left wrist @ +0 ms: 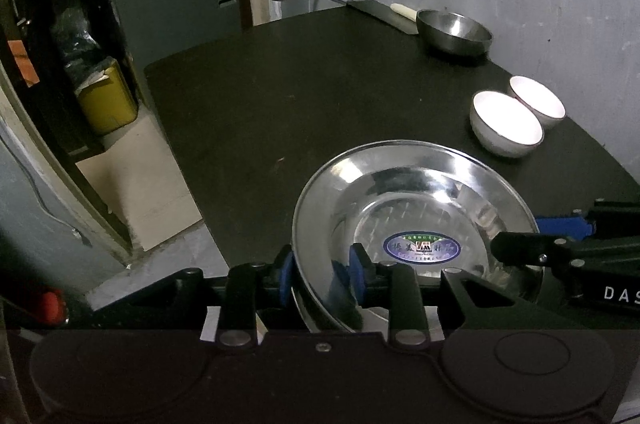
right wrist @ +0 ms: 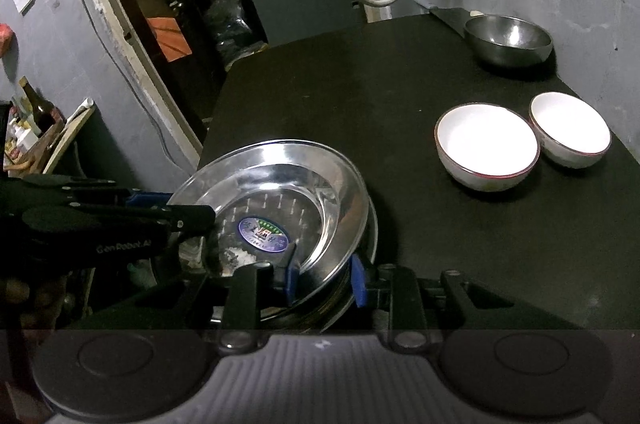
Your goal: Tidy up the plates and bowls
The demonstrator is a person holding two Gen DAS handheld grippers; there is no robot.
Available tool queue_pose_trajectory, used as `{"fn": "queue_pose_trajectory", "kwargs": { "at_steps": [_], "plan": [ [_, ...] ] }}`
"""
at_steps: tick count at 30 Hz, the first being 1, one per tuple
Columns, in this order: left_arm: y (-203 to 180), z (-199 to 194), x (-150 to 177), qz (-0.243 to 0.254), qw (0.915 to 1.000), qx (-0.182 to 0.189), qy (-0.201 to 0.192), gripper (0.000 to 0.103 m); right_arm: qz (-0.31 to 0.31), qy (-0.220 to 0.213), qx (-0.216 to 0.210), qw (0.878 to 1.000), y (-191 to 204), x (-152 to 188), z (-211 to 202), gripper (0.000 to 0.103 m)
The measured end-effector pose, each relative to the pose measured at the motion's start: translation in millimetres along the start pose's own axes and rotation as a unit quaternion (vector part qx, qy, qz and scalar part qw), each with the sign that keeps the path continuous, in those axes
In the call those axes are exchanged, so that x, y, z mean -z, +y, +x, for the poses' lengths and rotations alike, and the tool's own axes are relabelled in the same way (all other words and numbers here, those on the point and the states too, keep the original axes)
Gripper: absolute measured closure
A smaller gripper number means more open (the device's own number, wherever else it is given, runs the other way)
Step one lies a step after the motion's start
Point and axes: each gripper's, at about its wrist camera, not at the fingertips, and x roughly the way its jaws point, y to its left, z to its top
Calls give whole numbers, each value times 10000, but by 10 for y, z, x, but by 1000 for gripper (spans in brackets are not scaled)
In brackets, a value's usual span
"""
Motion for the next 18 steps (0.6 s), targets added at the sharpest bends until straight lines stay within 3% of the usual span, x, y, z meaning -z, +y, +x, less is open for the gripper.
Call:
{"fn": "queue_pose_trajectory", "kwargs": {
  "at_steps": [18],
  "plan": [
    [-65, 1, 51, 223, 9996, -183, 39, 70, -275, 60, 59, 9996, 65, 19, -9, 70]
  ]
}}
